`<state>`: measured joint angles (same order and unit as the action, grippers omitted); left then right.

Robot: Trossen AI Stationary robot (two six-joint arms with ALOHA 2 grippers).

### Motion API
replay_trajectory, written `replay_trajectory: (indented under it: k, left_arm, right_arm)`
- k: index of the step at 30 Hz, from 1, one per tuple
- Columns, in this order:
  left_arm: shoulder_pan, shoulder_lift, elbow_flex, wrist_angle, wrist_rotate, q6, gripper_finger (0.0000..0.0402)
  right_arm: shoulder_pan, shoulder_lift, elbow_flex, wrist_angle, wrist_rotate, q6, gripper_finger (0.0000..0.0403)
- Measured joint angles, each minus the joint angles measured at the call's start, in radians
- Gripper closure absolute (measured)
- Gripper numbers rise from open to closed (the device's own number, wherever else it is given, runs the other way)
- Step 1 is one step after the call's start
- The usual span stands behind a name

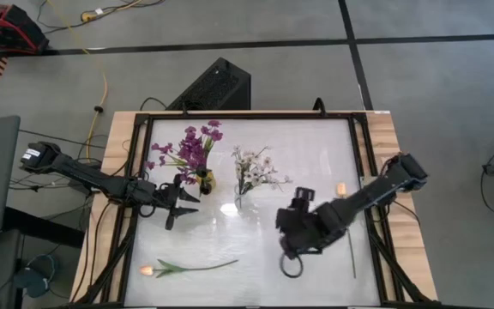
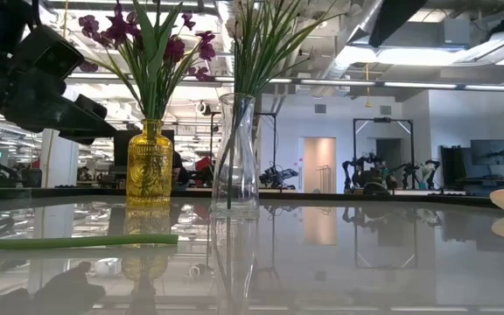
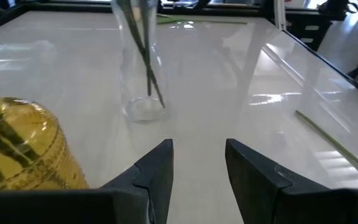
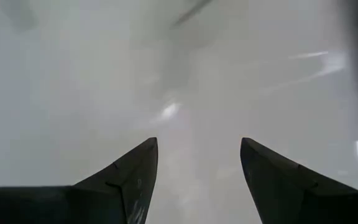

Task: Sort flowers into vase by color
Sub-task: Put the white flower into the transparent vase

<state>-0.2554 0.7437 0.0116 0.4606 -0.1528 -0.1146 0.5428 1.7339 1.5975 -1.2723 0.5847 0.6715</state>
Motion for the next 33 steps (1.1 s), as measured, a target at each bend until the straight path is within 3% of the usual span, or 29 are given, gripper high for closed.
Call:
replay_trajectory:
  k: [5,9,12,17,20,25,33]
  left_arm:
    - [0.000,0.000,0.000,0.000,0.017,0.024,0.0268]
    - [0.000,0.000,0.000,0.000,0.017,0.024,0.0268]
    - [0.000,0.000,0.000,0.000,0.017,0.024,0.0268]
    - [0.000,0.000,0.000,0.000,0.015,0.025,0.0268]
    - [0.000,0.000,0.000,-0.001,0.015,0.025,0.0268]
    - [0.000,0.000,0.000,-0.003,0.015,0.024,0.0268]
    - [0.000,0.000,0.000,-0.005,0.014,0.031,0.0268]
  right_arm:
    - [0.030,-0.126,-0.252,0.179,0.412,0.307,0.0148]
    - [-0.008,-0.160,-0.423,0.416,0.547,0.380,0.0167]
    - [-0.055,-0.159,-0.490,0.615,0.573,0.323,0.0225]
    - [-0.125,-0.121,-0.510,0.845,0.612,0.176,0.0375]
    - [-0.147,-0.110,-0.510,0.945,0.709,0.084,0.0382]
    - [-0.182,-0.110,-0.510,1.072,0.728,-0.132,0.0384]
    - [-0.229,-0.110,-0.510,1.501,0.541,-0.668,0.0384]
